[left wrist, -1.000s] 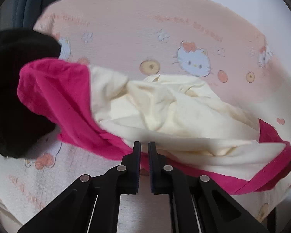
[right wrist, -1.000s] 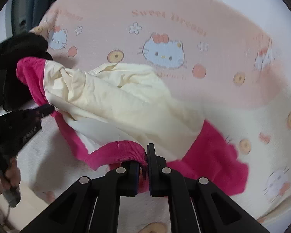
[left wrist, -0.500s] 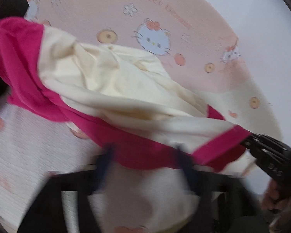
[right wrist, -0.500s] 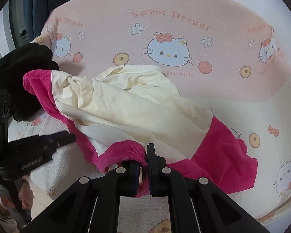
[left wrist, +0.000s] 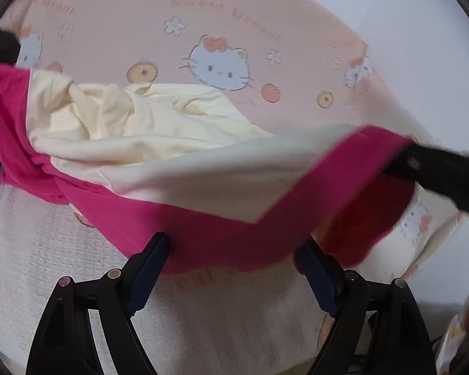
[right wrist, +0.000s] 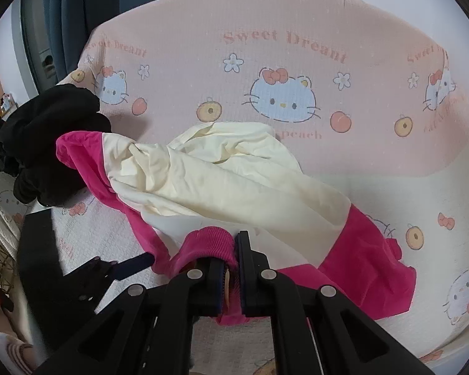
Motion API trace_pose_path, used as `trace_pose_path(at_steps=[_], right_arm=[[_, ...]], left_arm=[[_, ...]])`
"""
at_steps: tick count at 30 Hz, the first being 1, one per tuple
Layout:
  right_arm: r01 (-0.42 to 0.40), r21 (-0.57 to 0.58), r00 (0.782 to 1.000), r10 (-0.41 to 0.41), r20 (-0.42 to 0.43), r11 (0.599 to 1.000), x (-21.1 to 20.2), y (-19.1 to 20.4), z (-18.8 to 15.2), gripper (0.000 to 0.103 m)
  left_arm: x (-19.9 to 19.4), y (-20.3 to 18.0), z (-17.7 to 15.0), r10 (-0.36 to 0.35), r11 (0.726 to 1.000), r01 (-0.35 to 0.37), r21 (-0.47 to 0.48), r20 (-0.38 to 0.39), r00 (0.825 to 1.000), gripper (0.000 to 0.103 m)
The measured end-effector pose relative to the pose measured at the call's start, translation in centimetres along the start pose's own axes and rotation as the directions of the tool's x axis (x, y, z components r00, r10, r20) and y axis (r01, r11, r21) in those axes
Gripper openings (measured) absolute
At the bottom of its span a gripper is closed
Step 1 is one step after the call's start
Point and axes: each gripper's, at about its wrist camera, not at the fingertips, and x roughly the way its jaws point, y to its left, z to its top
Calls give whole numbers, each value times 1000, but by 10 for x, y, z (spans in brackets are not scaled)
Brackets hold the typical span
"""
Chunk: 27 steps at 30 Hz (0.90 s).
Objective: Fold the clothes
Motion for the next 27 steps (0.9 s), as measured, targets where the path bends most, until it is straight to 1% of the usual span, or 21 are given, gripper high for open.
trace_pose_path(at_steps=[3, 5, 7, 8, 12, 13, 16, 17, 19, 21, 22, 24, 25, 26, 27], right_arm=[[8, -8, 1000, -8, -5, 1000, 0, 0, 0, 4], [12, -10, 1000, -12, -8, 1000, 2, 0, -1, 4], [9, -4, 1000, -9, -12, 1000, 2, -1, -1, 4], [8, 0, 1000, -8, -14, 1000, 3, -2, -2, 4], [8, 13, 1000, -8, -25, 1000, 5, -4, -2, 4], [2, 19, 1000, -2, -28, 1000, 5, -4, -2, 4], [-26, 46, 999, 27, -21, 999, 2, -5, -3, 4], [-23, 44, 1000, 24, -16, 999, 1, -4, -3, 4], [8, 13, 1000, -8, -10, 1000, 0, 1, -3, 4], [37, -14, 999, -38, -13, 999, 2, 4, -4, 4], [37, -12, 999, -37, -17, 999, 3, 3, -4, 4], [39, -6, 999, -39, -24, 999, 5, 2, -6, 4], [45, -1, 999, -45, -24, 999, 5, 0, -8, 4], [51, -2, 998, -51, -25, 999, 7, 0, -10, 4], [57, -3, 998, -57, -27, 998, 8, -1, -12, 6]], left_arm=[[2, 10, 5, -4, 999, 4, -44, 0, 1000, 83], [1, 16, 10, 11, 997, -9, -71, 20, 1000, 83], [3, 20, 17, -8, 996, 10, -88, 31, 999, 83], [0, 23, 19, -4, 995, 8, -101, 43, 999, 83], [-2, 35, 23, -25, 986, 33, -164, 47, 999, 83], [-1, 39, 23, -9, 984, 18, -177, 57, 998, 83], [13, 43, 25, 52, 988, -46, -150, 37, 998, 83], [17, 46, 25, 68, 988, -64, -139, 26, 997, 83], [22, 50, 25, 96, 987, -93, -129, 15, 995, 83], [18, 54, 27, 112, 987, -107, -117, 37, 993, 83], [16, 55, 28, 127, 987, -121, -108, 43, 991, 83], [6, 54, 32, 139, 988, -133, -84, 63, 988, 75], [1, 54, 34, 144, 988, -139, -71, 72, 987, 61], [-4, 51, 36, 133, 990, -130, -47, 78, 988, 46], [-10, 48, 38, 123, 992, -121, -23, 83, 989, 41]])
